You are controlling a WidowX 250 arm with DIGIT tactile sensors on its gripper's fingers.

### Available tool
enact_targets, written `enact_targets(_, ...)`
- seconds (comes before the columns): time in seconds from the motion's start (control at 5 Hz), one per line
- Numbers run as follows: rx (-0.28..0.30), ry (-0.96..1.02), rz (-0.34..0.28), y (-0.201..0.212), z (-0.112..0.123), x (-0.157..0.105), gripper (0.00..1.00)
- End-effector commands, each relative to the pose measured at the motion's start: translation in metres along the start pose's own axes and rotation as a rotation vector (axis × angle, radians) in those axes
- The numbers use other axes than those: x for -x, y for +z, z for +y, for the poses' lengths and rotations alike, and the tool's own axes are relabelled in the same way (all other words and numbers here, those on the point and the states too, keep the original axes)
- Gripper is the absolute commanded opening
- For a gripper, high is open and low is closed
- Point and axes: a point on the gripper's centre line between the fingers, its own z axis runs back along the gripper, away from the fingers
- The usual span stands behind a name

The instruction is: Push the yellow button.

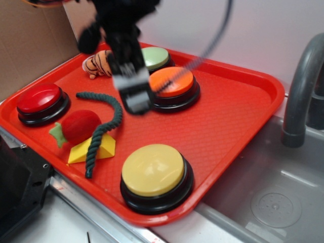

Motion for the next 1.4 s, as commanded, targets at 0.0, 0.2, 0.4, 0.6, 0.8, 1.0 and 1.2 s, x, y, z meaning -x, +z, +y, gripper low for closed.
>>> enact_targets(0.0, 0.052, -0.338, 0.0, -0.024, -0.029, 0.016, 1.0)
enact_targets(0.2, 0.103, -0.345, -0.004, -0.051, -0.024, 0.027, 1.0)
enact_targets(0.4, 0.123, -0.335, -0.01, -0.05, -0.026, 0.024, 1.0)
enact_targets(0.6, 0.123, -0.335, -0.01, -0.05, -0.026, 0.024, 1.0)
enact_targets(0.8, 0.123, -0.335, -0.01, -0.05, -0.026, 0.024, 1.0)
enact_targets(1.0, 0.134, -0.3, 0.059, -0.072, -0.03, 0.035, 1.0)
enact_targets(1.2, 0.138, -0.275, 0.063, -0.081, -0.023, 0.043, 1.0)
